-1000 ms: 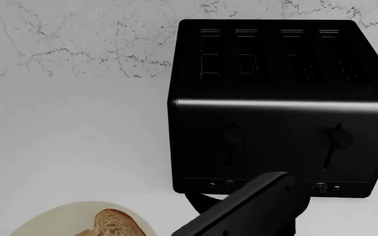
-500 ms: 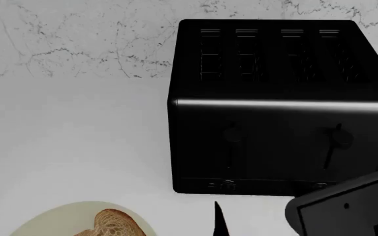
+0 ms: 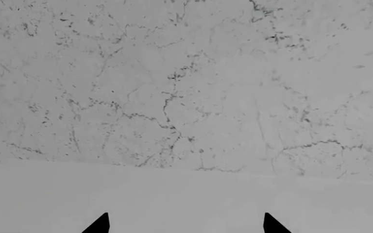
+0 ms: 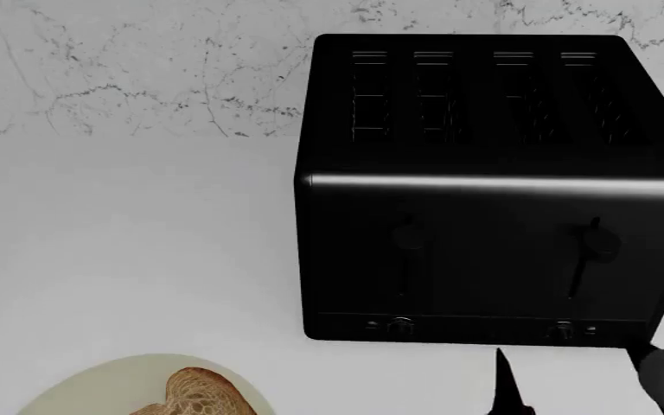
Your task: Place the toasted item on a plate.
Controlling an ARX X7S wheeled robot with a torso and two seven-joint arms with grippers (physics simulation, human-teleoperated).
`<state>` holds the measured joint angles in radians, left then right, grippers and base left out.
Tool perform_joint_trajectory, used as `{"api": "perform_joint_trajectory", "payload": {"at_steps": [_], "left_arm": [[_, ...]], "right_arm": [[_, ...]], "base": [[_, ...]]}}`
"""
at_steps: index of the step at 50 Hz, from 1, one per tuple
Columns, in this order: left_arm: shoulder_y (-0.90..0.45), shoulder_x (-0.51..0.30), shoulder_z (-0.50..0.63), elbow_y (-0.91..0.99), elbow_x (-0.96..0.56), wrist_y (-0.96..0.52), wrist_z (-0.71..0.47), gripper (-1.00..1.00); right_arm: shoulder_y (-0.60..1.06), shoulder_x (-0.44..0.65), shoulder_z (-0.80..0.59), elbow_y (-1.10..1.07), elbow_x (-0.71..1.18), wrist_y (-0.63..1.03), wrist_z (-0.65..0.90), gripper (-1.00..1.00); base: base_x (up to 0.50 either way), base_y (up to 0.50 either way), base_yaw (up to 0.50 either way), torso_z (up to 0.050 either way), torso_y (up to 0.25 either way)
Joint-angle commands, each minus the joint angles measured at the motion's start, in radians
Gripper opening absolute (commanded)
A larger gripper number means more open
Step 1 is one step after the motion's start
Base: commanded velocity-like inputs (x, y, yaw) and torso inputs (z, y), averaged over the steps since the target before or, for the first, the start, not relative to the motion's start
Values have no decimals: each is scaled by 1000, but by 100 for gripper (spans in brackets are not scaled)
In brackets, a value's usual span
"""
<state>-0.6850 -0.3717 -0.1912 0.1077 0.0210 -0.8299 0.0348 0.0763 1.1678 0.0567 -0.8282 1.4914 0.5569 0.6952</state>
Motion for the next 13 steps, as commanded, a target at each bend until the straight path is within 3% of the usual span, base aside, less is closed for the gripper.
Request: {"api": "perform_joint_trajectory", "payload": {"at_steps": [1,13], "left_arm": [[34,-11,-14,-7,-9,37,15,100],[111,-30,-99,116,-28,-60,20,100]], "right_arm": [[-132,37,125,22,63,-82,30,100],[-252,6,235,76,31,-85,-6,100]], "base": [[0,0,0,0,0],[0,0,0,0,0]]}}
